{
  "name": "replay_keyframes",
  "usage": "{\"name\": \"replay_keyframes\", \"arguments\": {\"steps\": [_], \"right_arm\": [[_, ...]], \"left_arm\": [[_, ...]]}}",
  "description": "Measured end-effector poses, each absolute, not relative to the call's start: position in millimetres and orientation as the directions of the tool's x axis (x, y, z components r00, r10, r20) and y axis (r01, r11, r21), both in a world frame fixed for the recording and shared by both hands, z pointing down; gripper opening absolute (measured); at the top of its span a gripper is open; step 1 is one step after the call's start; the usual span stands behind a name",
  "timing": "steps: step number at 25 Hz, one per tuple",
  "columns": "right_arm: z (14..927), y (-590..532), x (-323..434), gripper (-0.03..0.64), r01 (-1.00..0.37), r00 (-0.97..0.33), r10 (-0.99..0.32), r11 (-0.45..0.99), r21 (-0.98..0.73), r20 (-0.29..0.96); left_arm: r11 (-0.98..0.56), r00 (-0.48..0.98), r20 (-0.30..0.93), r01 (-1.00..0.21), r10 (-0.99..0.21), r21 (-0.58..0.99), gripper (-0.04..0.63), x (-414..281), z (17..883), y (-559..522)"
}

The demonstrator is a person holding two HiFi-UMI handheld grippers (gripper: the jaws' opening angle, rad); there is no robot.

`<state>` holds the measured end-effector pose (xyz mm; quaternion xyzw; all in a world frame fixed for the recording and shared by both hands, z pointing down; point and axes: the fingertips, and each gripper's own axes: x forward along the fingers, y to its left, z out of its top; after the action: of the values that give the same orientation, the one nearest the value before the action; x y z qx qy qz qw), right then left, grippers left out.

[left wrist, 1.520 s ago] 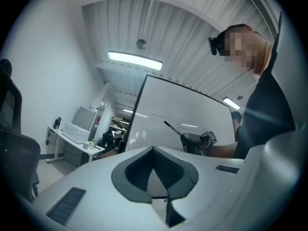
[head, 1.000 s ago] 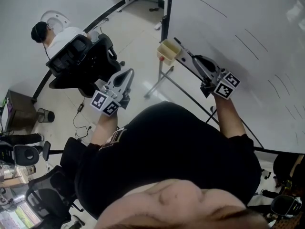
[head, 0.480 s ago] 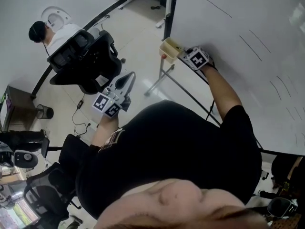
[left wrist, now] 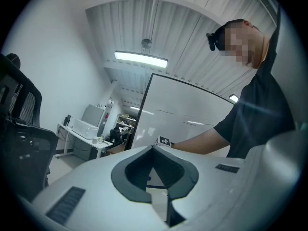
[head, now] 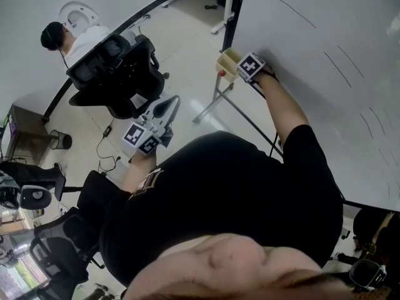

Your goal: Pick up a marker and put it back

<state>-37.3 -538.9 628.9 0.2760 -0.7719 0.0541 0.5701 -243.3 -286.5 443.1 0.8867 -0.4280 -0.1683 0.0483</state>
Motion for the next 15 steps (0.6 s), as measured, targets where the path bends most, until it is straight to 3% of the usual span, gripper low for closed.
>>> {"name": "replay_keyframes", "arguments": {"steps": [1,4,7,10,15], "right_arm": [[629.4,-537.8,-38.2,0.120,-0.489,-0.216,-0.357,0.845,0.216,0.909],[617.9,-540.6,-38.9,0.175,-0.484,-0.322,-0.384,0.852,0.198,0.865],[582.5,-521.7,-28.4,0.175,-0.549,-0.510,-0.438,0.828,0.112,0.740],[541.7,-477.1,-8.5,0.173,-0.588,-0.692,-0.495,0.809,-0.012,0.526],[515.9,-382.9,30.2,0.101,-0.602,-0.791,-0.537,0.770,-0.214,0.292]], "left_arm": [[-0.629,0.578,-0.253,-0.742,-0.776,0.232,-0.008,-244.5,444.2,-286.2],[-0.632,0.581,-0.254,-0.739,-0.773,0.233,-0.008,-248.9,443.2,-286.3],[-0.646,0.593,-0.261,-0.727,-0.762,0.233,-0.008,-251.8,443.4,-289.1],[-0.669,0.619,-0.258,-0.702,-0.742,0.243,-0.008,-255.6,447.8,-292.1],[-0.707,0.676,-0.210,-0.657,-0.706,0.263,-0.008,-255.1,456.8,-285.4]]}}
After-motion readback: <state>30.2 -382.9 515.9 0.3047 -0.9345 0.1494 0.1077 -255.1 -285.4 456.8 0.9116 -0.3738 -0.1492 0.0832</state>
